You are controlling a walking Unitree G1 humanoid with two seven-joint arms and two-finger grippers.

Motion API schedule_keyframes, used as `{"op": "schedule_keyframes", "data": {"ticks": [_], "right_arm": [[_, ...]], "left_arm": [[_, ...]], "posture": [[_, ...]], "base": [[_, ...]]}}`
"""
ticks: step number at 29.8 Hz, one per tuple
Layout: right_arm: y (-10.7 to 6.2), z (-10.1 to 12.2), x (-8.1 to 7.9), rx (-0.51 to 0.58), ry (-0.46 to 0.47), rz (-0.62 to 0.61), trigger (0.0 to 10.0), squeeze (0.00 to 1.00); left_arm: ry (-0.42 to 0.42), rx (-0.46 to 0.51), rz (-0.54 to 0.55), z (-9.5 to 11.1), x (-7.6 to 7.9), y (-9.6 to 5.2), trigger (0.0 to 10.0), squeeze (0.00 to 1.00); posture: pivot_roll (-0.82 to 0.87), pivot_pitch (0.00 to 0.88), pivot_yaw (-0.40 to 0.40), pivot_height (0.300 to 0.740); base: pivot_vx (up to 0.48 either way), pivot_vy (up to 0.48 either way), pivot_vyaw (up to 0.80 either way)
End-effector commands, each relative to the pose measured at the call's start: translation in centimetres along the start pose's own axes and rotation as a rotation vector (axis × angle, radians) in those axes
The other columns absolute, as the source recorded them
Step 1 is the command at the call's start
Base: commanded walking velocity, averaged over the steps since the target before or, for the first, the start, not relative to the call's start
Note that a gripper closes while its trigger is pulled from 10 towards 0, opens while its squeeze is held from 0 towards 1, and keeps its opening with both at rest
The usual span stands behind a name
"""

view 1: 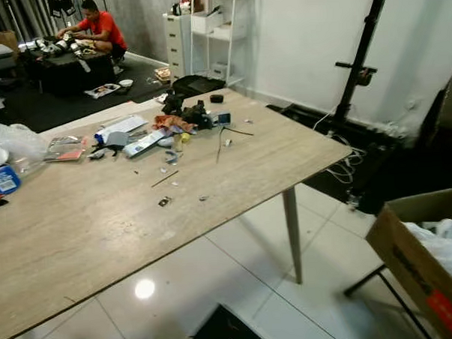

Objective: Picking trash to rubbish bin

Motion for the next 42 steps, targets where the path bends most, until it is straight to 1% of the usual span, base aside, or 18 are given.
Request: {"op": "schedule_keyframes", "data": {"ticks": [1,4,5,8,16,31,42], "right_arm": [[-0.1,-1.0,-0.7,-0.025,0.001,0.014,10.0,0.0],[-0.1,-1.0,-0.7,-0.026,-0.002,0.014,10.0,0.0],[-0.1,-1.1,-0.7,-0.028,-0.005,0.015,10.0,0.0],[-0.1,-1.1,-0.7,-0.028,-0.011,0.018,10.0,0.0],[-0.1,-1.3,-1.2,-0.033,-0.017,0.027,10.0,0.0],[-0.1,-1.6,-0.9,-0.037,-0.028,0.022,10.0,0.0],[-0.1,-1.7,-0.9,-0.04,-0.03,0.023,10.0,0.0]], "left_arm": [[0.004,-0.029,0.01,-1.1,-0.4,-0.1,10.0,0.0],[0.0,-0.03,0.004,-1.1,-0.3,-0.1,10.0,0.0],[-0.004,-0.033,-0.018,-1.2,0.1,-0.1,10.0,0.0],[-0.006,-0.035,-0.027,-1.2,0.3,-0.1,10.0,0.0],[-0.01,-0.038,-0.025,-1.4,0.2,-0.1,10.0,0.0],[-0.013,-0.042,-0.036,-1.7,0.6,-0.1,10.0,0.0],[-0.018,-0.04,-0.037,-1.6,0.5,-0.1,10.0,0.0]], "posture": [[-0.1,0.105,0.026,0.74],[-0.1,0.108,0.025,0.74],[-0.09,0.111,0.028,0.74],[-0.09,0.114,0.03,0.74],[-0.09,0.121,0.03,0.74],[-0.1,0.125,0.024,0.74],[-0.1,0.123,0.022,0.74]], "base": [[0.0,0.0,-0.8],[0.0,0.0,-0.8],[0.0,0.0,-0.8],[0.0,0.0,-0.8],[0.0,0.0,-0.8],[0.0,0.0,-0.8],[0.0,0.0,-0.8]]}}
Point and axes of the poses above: a point about 5 cm out from each wrist's last joint towards the gripper, its own y axis pointing out of the wrist towards the gripper, its own z axis along the axis of the wrist's last joint, x = y × z, the point moved 6 cm from there along y, pointing out of the wrist towards the gripper, and after that the axes turned 10 degrees about -y, right-handed, at the moved point
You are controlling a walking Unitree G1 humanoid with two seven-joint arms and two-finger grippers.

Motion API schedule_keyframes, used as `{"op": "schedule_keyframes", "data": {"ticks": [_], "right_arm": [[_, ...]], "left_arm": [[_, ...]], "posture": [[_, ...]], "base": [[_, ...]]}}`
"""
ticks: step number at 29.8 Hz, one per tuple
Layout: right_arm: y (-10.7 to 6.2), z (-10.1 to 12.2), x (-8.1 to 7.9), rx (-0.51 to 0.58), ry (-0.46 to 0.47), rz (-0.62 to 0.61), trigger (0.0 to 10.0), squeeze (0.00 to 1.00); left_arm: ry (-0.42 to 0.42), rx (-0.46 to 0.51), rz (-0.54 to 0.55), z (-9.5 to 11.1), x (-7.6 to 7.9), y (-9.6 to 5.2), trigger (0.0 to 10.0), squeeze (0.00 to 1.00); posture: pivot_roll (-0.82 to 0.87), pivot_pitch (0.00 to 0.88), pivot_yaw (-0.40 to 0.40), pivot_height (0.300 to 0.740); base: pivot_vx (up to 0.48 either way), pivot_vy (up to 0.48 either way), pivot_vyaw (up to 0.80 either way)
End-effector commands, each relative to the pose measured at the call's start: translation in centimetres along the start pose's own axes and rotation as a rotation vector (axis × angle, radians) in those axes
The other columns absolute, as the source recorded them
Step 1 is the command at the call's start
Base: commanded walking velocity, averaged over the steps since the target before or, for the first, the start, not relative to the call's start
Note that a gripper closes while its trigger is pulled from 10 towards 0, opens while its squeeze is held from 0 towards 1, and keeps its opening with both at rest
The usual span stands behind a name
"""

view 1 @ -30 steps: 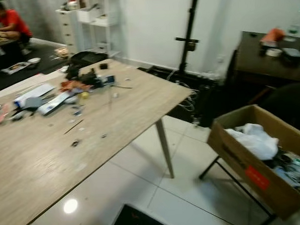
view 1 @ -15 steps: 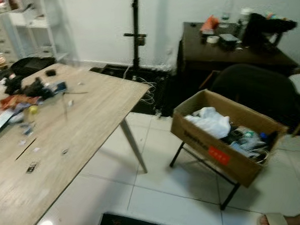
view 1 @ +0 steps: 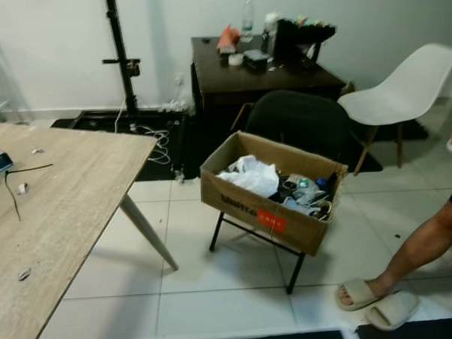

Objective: Picking trash to rubbish bin

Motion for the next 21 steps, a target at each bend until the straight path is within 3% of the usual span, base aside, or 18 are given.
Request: {"op": "schedule_keyframes", "data": {"ticks": [1,21], "right_arm": [[-0.08,-0.86,-0.82,-0.019,0.003,0.018,10.0,0.0],[-0.04,-0.78,-0.31,-0.017,-0.008,0.012,10.0,0.0]], "left_arm": [[0.0,-0.048,0.007,-1.71,-0.34,-0.13,10.0,0.0],[-0.033,-0.027,-0.012,-1.09,0.24,-0.05,10.0,0.0]], "posture": [[-0.1,0.122,0.022,0.74],[-0.12,0.12,0.01,0.74]], "base": [[0.0,0.0,-0.8],[0.0,0.0,-0.8]]}}
Point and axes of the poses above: a point about 5 cm out from each wrist's last joint towards the gripper, its own y axis pointing out of the wrist towards the gripper, its own z axis along the axis of the wrist's last joint, x = y × z, the point moved 6 cm from there along y, pointing out of the wrist towards the gripper, and after that the axes turned 10 degrees about -y, right-handed, at the moved point
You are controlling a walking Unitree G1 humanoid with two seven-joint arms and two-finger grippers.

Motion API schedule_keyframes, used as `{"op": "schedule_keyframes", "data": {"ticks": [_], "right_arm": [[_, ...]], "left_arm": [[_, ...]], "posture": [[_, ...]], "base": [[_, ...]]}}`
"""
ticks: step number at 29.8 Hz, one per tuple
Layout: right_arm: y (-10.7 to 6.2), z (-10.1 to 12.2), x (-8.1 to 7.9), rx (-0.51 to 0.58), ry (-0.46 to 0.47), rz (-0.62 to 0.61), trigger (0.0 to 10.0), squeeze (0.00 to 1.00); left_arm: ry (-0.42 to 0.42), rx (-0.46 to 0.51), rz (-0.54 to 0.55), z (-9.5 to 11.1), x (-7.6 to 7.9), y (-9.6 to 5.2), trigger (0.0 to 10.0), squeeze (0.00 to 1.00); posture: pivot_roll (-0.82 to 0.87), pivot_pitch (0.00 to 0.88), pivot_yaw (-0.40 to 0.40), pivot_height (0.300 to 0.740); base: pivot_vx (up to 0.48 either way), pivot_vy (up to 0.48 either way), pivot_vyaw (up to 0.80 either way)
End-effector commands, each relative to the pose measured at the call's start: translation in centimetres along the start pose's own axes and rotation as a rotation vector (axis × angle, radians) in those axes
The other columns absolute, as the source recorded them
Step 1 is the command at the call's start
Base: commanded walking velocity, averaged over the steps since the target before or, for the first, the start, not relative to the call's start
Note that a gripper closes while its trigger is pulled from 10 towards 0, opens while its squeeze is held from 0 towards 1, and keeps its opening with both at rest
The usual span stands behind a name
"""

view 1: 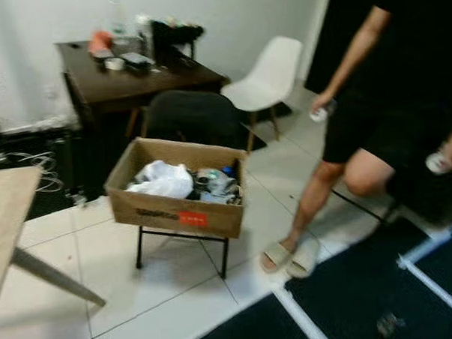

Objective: Picking trash to rubbish bin

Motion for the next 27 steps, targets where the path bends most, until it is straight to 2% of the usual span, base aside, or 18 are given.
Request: {"op": "schedule_keyframes", "data": {"ticks": [1,13,22,27], "right_arm": [[0.01,-0.18,0.33,-0.002,0.003,-0.005,10.0,0.0],[0.01,0.03,0.34,0.004,-0.004,-0.005,10.0,0.0],[0.01,0.53,-0.01,0.023,-0.013,0.01,10.0,0.0],[0.01,0.78,-0.11,0.029,-0.02,0.011,10.0,0.0]], "left_arm": [[0.002,-0.008,-0.009,-0.56,0.29,-0.02,10.0,0.0],[-0.026,0.009,-0.034,-0.21,0.79,0.0,10.0,0.0],[-0.053,0.018,-0.066,0.19,0.96,-0.01,10.0,0.0],[-0.048,0.019,-0.065,0.31,0.8,-0.02,10.0,0.0]], "posture": [[-0.12,0.12,0.01,0.74],[-0.12,0.12,0.017,0.74],[-0.12,0.103,0.022,0.74],[-0.12,0.098,0.022,0.74]], "base": [[0.0,0.0,-0.8],[0.0,0.0,-0.8],[0.0,0.0,0.0],[0.274,0.0,0.0]]}}
Point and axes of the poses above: a point about 5 cm out from each wrist's last joint towards the gripper, its own y axis pointing out of the wrist towards the gripper, its own z axis along the axis of the wrist's last joint, x = y × z, the point moved 6 cm from there along y, pointing out of the wrist towards the gripper, and after that the axes turned 10 degrees about -y, right-handed, at the moved point
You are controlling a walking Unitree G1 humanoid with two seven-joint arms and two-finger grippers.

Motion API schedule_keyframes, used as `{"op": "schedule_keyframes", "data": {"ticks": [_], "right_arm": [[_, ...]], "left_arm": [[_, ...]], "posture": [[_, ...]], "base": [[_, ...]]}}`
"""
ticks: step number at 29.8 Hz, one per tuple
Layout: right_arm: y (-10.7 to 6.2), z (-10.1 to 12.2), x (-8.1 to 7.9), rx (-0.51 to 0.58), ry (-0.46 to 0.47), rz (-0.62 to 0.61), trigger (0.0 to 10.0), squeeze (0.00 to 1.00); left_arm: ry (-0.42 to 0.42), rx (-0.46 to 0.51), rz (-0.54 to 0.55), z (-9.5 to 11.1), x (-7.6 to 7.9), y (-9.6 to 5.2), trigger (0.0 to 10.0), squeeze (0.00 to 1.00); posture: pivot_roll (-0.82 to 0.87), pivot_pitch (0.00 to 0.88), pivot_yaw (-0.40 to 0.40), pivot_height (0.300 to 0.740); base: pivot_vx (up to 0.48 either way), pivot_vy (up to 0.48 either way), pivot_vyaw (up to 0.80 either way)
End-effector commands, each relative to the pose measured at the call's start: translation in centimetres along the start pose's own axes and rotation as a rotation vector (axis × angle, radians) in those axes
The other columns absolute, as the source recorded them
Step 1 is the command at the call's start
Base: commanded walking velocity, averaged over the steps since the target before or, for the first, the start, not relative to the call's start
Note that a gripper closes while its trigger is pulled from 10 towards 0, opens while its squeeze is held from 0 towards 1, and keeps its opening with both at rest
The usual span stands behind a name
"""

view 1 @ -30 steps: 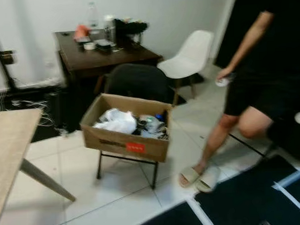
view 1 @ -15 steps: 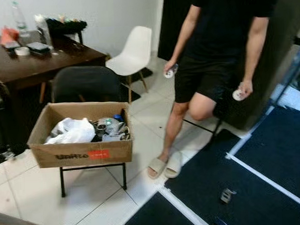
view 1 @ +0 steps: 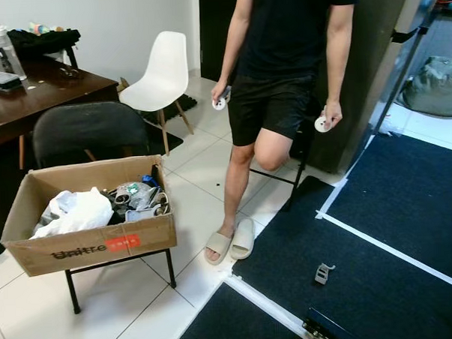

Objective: Picking trash to rubbish bin

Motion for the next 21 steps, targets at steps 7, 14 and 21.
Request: {"op": "schedule_keyframes", "data": {"ticks": [7,14,21], "right_arm": [[-0.01,0.12,-0.11,0.009,-0.003,0.002,10.0,0.0],[-0.01,-0.02,-0.22,0.005,-0.002,0.005,10.0,0.0],[-0.03,-0.33,-0.32,-0.007,-0.011,0.007,10.0,0.0]], "left_arm": [[-0.002,-0.006,0.001,-0.1,-0.37,-0.06,10.0,0.0],[-0.003,-0.007,0.0,-0.2,-0.39,-0.07,10.0,0.0],[-0.003,-0.002,-0.005,-0.12,-0.36,-0.08,10.0,0.0]], "posture": [[-0.12,0.106,0.024,0.74],[-0.12,0.116,0.024,0.74],[-0.12,0.121,0.024,0.74]], "base": [[0.274,0.0,0.0],[0.294,0.0,0.0],[0.334,0.0,-0.79]]}}
Point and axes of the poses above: a point about 5 cm out from each wrist's last joint towards the gripper, its own y axis pointing out of the wrist towards the gripper, its own z axis along the axis of the wrist's last joint, x = y × z, the point moved 6 cm from there along y, pointing out of the wrist towards the gripper, and after that the axes turned 10 degrees about -y, right-handed, at the moved point
